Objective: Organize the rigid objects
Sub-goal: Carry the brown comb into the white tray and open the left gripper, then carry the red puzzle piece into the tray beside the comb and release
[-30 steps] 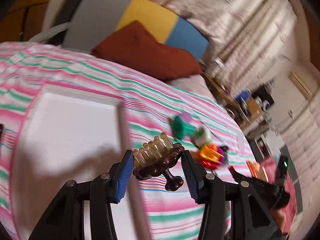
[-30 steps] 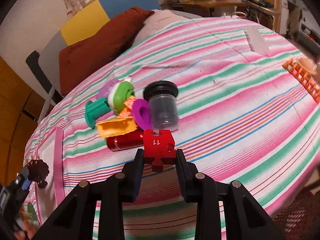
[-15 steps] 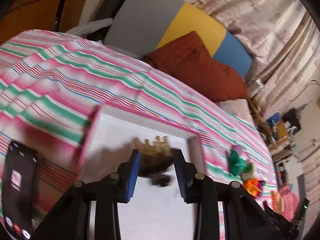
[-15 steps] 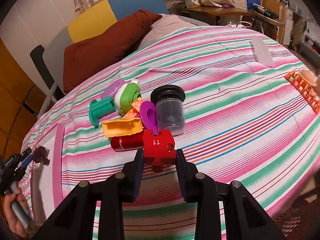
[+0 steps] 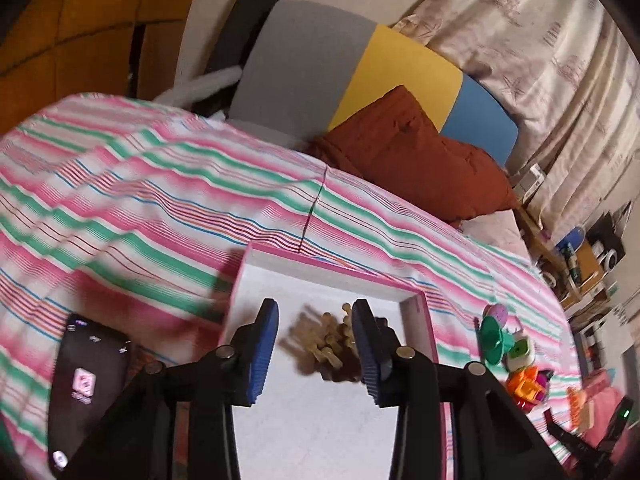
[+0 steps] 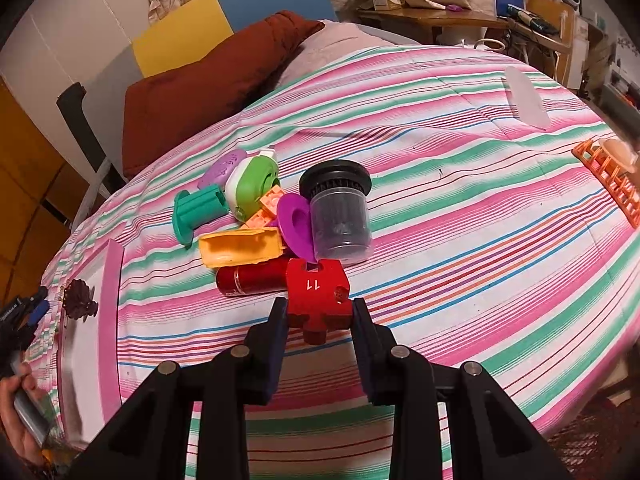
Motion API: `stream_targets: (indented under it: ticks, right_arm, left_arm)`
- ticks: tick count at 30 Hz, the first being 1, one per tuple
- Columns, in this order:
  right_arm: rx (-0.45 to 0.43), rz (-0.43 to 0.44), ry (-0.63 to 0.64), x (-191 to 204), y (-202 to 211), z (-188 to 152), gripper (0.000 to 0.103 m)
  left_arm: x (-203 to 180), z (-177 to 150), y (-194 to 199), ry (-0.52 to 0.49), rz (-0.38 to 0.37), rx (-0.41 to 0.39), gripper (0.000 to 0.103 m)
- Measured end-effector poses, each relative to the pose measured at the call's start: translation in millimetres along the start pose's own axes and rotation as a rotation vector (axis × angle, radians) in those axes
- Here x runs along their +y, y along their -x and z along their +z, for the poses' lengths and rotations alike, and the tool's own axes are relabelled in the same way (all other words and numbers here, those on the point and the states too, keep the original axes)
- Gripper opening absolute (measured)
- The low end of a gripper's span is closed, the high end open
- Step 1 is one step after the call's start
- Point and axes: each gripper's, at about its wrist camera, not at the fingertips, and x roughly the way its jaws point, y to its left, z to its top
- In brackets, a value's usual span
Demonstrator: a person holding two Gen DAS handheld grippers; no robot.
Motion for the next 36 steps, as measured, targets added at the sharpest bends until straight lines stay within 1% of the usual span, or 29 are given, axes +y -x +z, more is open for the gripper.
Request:
stream_targets:
  ticks: [3,6,10,12,14,16,20,21,28,36]
  right_arm:
    - [-0.009,0.003,0.012,2.5,1.4,-0.8,0.032]
    - [-0.029,0.017,0.019,4.6,5.8,-1.9,0.032]
    - [-0.055,0.044,0.083,18.3,11.7,-5.1,0.032]
    - [-0.059,0.082,0.133,34.8,15.1,-8.2,0.032]
    - [-0.043,0.127,0.148,48.9,15.6,-11.1,0.032]
    - [-0.022,0.194,0.167,70.8,14.2,-13.9,0.032]
    - [-0.009,0.242,0.226,108.2,9.5,-18.5,0.032]
    - [-0.002,0.255,0.244,120.4,7.1,-20.4,0.032]
    - [0.027,0.307,0.310,172.2,-2.9,-34.4,0.032]
    - [0.047,0.329,0.381,216.8,-12.7,-38.9,0.032]
  left_arm:
    - [-4.9,-10.7,17.0,-0.031,-0.001,-0.019,0.042]
    - [-5.6,-23.6,31.6,-0.031,-0.012,-0.024,0.042]
    - [-4.9,-44.2,46.2,-0.042,-0.034,-0.015,0.044]
    - [-5.2,-55.3,51.7,-0.054,-0.051,0.001,0.044]
    - [-6.5,-64.7,55.4,-0.067,-0.048,0.009,0.044]
    - [-7.7,-72.6,57.4,-0.082,-0.057,0.018,0.044]
    - [-9.6,-88.4,58.8,-0.097,-0.082,0.047,0.044]
    - [-10.3,-92.0,59.4,-0.106,-0.078,0.051,0.044]
    - [-10.6,-101.3,66.1,-0.135,-0.055,0.046,0.044]
    - [-8.4,-107.2,71.8,-0.163,-0.044,0.040,0.044]
